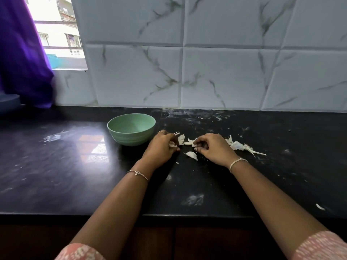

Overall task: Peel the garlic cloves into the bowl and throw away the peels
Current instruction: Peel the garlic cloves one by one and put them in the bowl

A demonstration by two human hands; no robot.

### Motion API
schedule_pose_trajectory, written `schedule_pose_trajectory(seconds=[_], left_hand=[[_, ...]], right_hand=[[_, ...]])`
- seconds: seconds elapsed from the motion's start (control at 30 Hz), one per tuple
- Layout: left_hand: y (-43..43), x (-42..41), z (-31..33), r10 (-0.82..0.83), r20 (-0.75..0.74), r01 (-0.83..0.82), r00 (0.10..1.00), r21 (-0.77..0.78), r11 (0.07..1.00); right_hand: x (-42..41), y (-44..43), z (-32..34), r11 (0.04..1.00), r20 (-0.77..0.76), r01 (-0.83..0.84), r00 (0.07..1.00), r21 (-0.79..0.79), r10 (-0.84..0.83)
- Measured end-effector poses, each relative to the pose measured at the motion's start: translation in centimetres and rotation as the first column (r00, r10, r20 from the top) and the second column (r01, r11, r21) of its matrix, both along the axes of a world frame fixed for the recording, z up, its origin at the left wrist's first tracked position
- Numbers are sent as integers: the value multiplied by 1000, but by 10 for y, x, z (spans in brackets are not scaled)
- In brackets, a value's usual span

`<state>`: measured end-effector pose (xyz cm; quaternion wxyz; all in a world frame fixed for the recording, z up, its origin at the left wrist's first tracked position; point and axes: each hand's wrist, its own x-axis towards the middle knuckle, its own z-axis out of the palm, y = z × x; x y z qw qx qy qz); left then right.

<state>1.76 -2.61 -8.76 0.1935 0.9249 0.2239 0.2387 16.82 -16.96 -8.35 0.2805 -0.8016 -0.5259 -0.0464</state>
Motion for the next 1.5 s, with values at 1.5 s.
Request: schedule_pose_trajectory(seconds=[1.5], left_hand=[[-22,14,5,-68,452,317,889,-503,804]], right_hand=[[-17,-5,8,927,-568,-74,772,367,286]])
